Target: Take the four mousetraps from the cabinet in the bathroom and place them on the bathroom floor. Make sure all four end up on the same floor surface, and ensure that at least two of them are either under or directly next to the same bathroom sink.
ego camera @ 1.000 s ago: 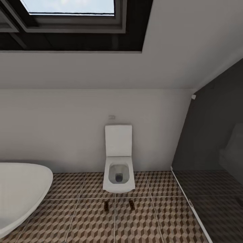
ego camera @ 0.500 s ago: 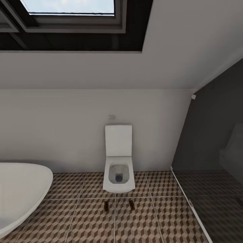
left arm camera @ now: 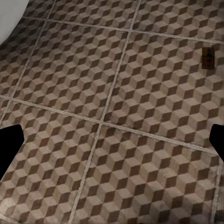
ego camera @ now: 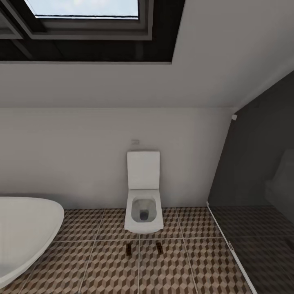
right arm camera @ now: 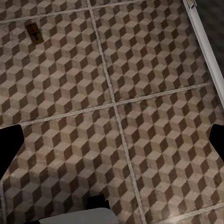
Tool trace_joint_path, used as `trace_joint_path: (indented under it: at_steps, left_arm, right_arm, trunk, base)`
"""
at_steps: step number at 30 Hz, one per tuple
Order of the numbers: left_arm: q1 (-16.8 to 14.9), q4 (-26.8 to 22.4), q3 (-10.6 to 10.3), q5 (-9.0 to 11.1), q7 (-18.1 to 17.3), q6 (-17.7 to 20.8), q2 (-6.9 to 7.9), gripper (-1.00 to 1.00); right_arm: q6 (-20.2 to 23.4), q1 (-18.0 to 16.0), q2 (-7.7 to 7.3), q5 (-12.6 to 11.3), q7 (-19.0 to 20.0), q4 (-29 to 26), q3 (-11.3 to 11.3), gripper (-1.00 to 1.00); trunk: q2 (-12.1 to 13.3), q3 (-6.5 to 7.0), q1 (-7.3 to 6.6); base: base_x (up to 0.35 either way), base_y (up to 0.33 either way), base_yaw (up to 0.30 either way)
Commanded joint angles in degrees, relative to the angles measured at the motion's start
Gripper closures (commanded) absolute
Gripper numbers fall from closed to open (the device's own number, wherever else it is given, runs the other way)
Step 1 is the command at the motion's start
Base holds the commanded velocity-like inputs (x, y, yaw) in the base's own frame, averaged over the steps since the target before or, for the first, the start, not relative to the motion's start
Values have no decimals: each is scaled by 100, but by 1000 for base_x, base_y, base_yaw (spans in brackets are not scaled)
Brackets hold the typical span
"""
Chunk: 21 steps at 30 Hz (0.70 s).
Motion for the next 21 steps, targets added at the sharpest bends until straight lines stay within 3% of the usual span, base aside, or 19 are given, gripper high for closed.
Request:
trace_joint_path:
  at_steps: [1,8,14,21]
  left_arm:
    - [-7,12,-33,-14,32,-11,-11,-100]
    - [-7,13,-33,-14,47,120,-104,-100]
    - [-1,19,-33,-13,69,774,-149,-100]
    - [187,20,-33,-13,51,1856,-158,-100]
  right_arm:
    - [-16,-5,-3,-36,-31,1,50,-100]
    - [-14,-5,-3,-10,-38,13,50,-100]
    - [3,-5,0,-6,-51,58,50,-100]
    - [31,-5,72,-8,-51,272,50,-100]
  trunk:
    - [-13,-13,3]
    - [-13,-13,3]
    - [-13,-13,3]
    - [-13,-13,3]
  base:
    - [0,0,0]
    - [0,0,0]
    - [0,0,0]
    - [0,0,0]
